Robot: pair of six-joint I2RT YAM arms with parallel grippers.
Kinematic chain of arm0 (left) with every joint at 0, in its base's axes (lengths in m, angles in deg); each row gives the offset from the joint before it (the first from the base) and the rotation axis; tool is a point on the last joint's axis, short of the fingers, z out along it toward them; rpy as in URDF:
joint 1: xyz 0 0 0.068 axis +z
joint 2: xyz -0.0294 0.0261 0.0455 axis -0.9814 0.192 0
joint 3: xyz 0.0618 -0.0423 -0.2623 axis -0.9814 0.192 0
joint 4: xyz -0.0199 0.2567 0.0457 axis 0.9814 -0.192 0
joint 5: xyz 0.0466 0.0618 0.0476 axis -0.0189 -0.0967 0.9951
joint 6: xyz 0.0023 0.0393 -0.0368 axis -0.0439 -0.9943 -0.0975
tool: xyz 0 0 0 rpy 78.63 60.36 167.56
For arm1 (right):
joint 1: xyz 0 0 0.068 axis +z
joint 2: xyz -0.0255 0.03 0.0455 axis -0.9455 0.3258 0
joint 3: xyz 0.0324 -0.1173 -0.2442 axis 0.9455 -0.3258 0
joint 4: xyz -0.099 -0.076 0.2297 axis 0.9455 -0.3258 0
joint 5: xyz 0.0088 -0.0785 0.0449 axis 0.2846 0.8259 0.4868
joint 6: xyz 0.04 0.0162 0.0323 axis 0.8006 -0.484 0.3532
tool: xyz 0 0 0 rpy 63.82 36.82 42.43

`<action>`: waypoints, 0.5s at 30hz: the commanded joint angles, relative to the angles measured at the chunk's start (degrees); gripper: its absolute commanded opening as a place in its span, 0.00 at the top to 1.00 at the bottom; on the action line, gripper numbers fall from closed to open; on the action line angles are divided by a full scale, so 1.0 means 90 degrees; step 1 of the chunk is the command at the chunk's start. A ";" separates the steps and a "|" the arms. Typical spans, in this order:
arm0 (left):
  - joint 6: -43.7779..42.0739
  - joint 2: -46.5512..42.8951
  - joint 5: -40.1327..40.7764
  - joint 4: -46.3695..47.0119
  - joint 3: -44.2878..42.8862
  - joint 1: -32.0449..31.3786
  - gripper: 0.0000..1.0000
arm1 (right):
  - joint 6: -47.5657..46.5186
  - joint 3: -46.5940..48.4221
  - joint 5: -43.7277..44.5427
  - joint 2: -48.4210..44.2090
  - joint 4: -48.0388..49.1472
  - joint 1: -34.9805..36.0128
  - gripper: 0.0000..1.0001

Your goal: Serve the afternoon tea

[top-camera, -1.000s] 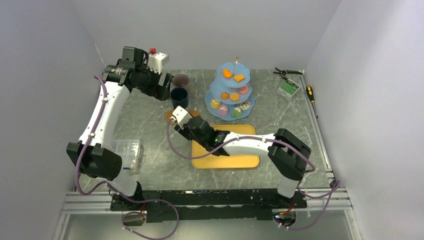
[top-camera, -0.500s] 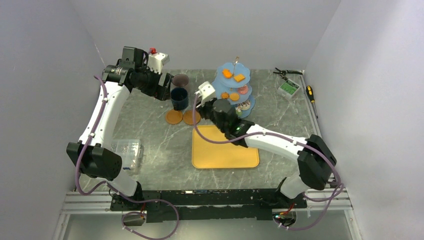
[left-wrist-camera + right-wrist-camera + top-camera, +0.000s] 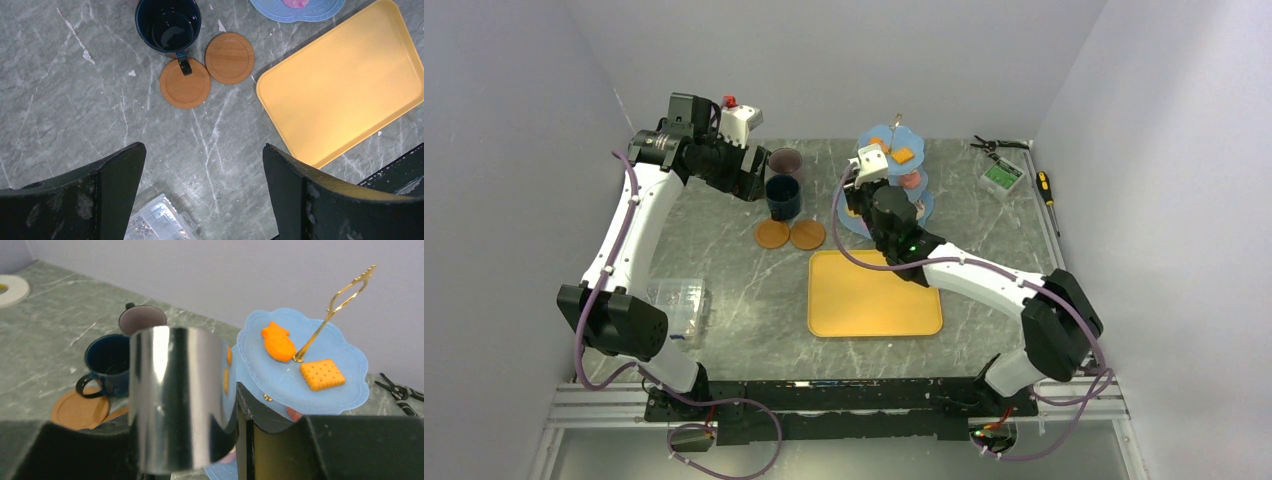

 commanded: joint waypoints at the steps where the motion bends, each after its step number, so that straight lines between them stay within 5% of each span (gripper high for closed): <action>1: -0.0020 -0.0242 -0.0161 0.0025 -0.0063 0.0031 0.07 | -0.0045 -0.0069 0.0787 0.0278 0.1392 -0.0023 0.72; 15: -0.0102 -0.0344 -0.0113 0.0086 0.0108 0.0029 0.07 | -0.0161 0.0116 0.1690 0.1428 0.3142 -0.0103 0.72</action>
